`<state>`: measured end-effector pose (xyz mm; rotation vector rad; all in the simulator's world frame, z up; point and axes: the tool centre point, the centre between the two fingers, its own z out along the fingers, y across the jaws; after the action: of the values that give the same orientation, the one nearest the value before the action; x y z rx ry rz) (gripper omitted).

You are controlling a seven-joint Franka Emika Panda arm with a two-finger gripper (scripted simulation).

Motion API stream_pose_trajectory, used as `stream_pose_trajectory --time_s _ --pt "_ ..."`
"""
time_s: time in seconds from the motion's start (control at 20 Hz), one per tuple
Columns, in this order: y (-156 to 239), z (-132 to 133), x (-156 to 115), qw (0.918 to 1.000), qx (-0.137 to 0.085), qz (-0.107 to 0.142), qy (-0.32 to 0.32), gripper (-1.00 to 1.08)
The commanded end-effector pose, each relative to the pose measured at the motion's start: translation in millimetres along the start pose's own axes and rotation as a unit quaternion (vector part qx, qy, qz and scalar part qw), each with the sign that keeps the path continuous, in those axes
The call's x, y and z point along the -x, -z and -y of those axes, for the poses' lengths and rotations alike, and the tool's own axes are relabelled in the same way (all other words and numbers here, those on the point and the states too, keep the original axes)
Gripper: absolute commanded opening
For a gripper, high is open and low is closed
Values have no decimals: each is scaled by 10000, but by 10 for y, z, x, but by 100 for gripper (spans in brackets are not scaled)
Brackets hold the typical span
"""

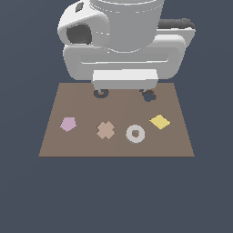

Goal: Insert a designated object into the corresponding slot on a board.

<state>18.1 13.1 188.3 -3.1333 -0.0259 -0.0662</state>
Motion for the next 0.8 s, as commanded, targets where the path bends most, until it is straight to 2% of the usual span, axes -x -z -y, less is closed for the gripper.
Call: stream_pose_trajectory --time_s 0.0,0.4,0.75 --pt "0 0 0 10000 0 0 0 100" --pt "-69 34 -18 9998 7 9 -179 100" --pt "-248 117 -71 9980 24 32 -638 100"
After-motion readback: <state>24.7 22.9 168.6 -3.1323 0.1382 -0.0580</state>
